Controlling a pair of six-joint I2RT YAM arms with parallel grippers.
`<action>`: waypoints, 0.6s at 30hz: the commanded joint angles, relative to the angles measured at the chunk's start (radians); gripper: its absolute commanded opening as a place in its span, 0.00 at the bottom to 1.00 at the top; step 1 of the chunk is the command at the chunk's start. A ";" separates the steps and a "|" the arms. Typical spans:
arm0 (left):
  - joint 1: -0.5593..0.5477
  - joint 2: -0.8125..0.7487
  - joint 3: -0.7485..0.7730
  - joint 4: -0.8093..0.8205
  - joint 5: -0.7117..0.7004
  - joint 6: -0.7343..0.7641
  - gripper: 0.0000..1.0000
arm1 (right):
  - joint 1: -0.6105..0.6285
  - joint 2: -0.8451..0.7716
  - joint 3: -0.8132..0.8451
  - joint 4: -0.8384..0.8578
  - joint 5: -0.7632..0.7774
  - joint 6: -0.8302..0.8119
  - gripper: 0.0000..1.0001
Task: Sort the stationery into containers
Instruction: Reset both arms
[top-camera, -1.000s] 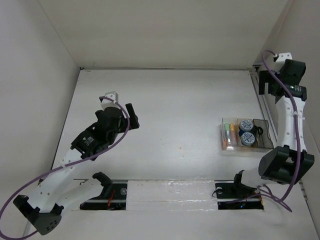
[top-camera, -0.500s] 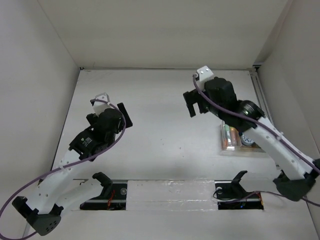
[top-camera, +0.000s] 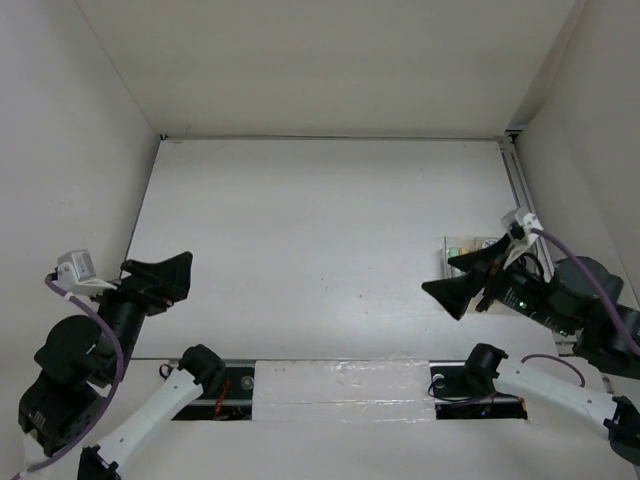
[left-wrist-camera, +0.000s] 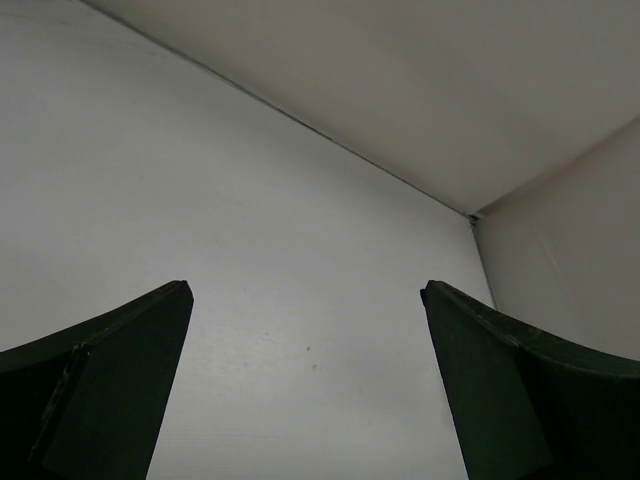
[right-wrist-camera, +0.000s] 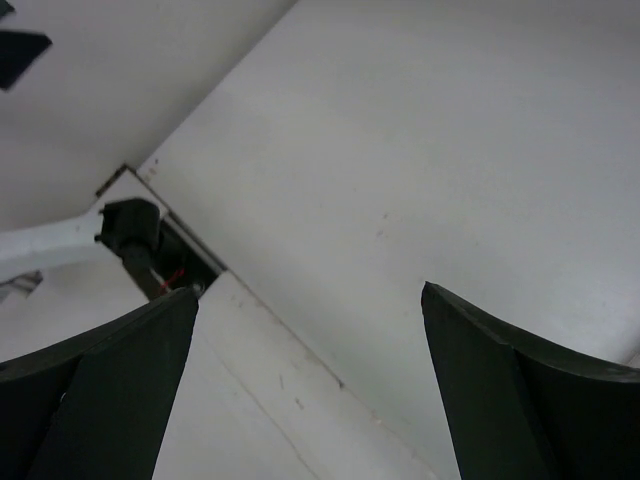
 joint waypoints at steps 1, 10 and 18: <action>0.035 -0.026 -0.021 -0.055 0.154 0.020 1.00 | 0.007 -0.026 -0.072 -0.070 -0.152 0.037 1.00; 0.044 -0.110 -0.035 -0.098 0.195 0.000 1.00 | 0.007 -0.126 -0.099 -0.070 -0.192 0.026 1.00; 0.044 -0.063 -0.015 -0.080 0.196 0.009 1.00 | 0.007 -0.137 -0.138 -0.029 -0.175 -0.005 1.00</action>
